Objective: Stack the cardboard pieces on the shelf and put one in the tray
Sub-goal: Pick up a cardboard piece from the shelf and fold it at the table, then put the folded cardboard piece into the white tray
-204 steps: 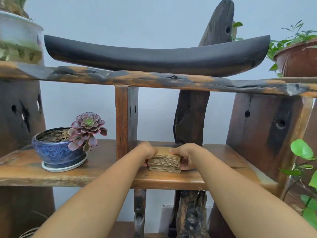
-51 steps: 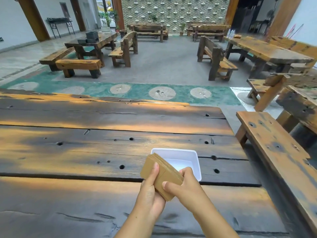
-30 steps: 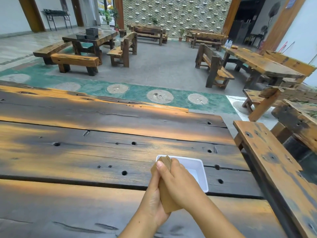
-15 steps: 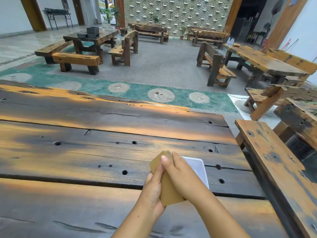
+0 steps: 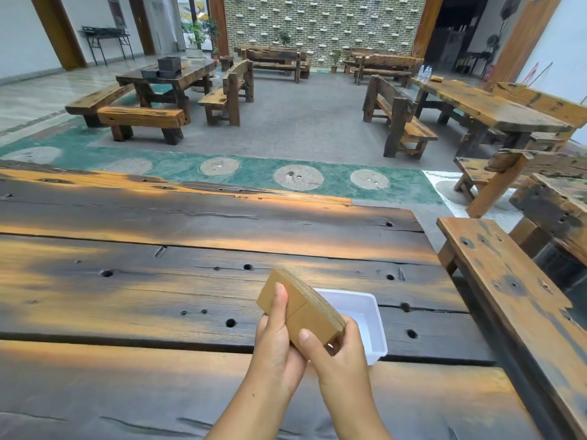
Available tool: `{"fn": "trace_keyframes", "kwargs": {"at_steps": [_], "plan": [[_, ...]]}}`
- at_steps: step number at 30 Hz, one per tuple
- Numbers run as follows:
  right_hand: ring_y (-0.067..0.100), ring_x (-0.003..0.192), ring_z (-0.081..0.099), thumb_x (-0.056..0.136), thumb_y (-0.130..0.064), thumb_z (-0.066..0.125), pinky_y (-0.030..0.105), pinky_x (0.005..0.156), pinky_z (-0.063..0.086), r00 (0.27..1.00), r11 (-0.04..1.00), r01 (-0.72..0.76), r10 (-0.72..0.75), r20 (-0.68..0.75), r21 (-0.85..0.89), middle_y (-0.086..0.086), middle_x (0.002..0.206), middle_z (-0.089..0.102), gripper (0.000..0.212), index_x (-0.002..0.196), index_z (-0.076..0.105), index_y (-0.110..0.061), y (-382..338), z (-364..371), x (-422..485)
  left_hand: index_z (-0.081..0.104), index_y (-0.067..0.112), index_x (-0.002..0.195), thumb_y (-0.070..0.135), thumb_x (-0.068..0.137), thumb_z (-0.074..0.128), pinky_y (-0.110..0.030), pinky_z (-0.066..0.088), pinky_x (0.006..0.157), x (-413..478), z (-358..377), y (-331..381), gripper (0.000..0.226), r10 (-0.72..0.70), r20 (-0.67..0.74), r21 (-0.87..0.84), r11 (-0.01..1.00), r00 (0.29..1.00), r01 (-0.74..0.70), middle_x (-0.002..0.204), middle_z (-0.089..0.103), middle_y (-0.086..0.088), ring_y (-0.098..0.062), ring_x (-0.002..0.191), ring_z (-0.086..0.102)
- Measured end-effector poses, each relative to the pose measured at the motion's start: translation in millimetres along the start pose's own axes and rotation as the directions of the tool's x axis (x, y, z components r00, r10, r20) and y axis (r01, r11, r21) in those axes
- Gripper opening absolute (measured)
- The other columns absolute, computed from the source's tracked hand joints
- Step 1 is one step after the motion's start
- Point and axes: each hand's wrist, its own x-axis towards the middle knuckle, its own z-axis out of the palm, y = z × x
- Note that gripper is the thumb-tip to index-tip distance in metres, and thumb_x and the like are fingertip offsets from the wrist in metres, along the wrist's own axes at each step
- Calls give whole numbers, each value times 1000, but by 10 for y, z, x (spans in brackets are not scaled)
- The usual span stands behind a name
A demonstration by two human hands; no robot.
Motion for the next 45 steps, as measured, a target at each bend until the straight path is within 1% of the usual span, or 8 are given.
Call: {"fn": "trace_keyframes", "kwargs": {"at_steps": [5,10,15,19,24,31,38,45], "plan": [[8,83,71,55,-38,74,18,66,54,1000,1000,16,-16,-8,12,-6,88,75,54,101,59,-15,27,-228,126,67,3,112,36,80,74,-55,47,100,-50,-35,-58,47,-45,36,52,998,998,44,105,66,-25,-37,99,65],[5,79,70,58,-34,71,17,68,54,987,997,-7,18,159,-71,-6,82,74,51,101,57,-11,-29,-506,298,62,0,122,32,65,88,-38,57,81,-10,-261,64,70,-31,144,290,957,989,-12,110,69,-18,-26,99,67],[8,84,71,72,-22,70,22,74,55,950,979,-27,87,299,-200,-5,91,76,36,105,58,-13,-132,-809,435,56,7,133,29,61,88,-31,55,84,15,-378,218,81,-151,242,572,820,959,-15,122,73,-15,-26,109,70],[8,85,72,72,-18,69,17,70,53,939,970,-53,130,318,-239,-5,92,76,34,105,60,-15,-125,-829,460,53,32,129,37,57,91,-26,57,71,22,-326,157,82,-167,175,587,809,970,34,106,80,-4,-23,93,76],[13,100,70,69,-24,61,32,90,54,945,967,-125,185,271,-223,-3,103,75,40,109,62,-28,-46,-719,467,53,25,128,38,58,88,-28,56,72,105,-264,27,80,-121,132,556,831,984,28,96,81,-5,-18,83,75],[12,103,68,70,-27,60,29,85,50,944,965,-217,246,219,-148,-5,105,74,42,111,58,-25,33,-694,581,55,15,125,26,66,83,-22,55,58,296,-236,-107,66,-149,62,493,864,987,99,89,79,-3,-13,74,74],[18,102,71,71,-24,67,36,93,53,943,956,-273,288,170,-103,4,108,75,41,112,61,-18,295,-896,911,50,19,126,31,65,84,-30,54,81,633,-205,-267,71,-225,8,552,814,974,183,117,70,-11,-18,90,73],[23,100,72,68,-19,71,44,100,53,911,914,-406,402,94,24,15,114,72,50,115,58,-8,795,-1029,1349,69,6,88,4,85,72,-28,54,75,1122,-379,-460,4,-345,-68,536,779,936,326,85,78,-8,-15,76,74]]}}
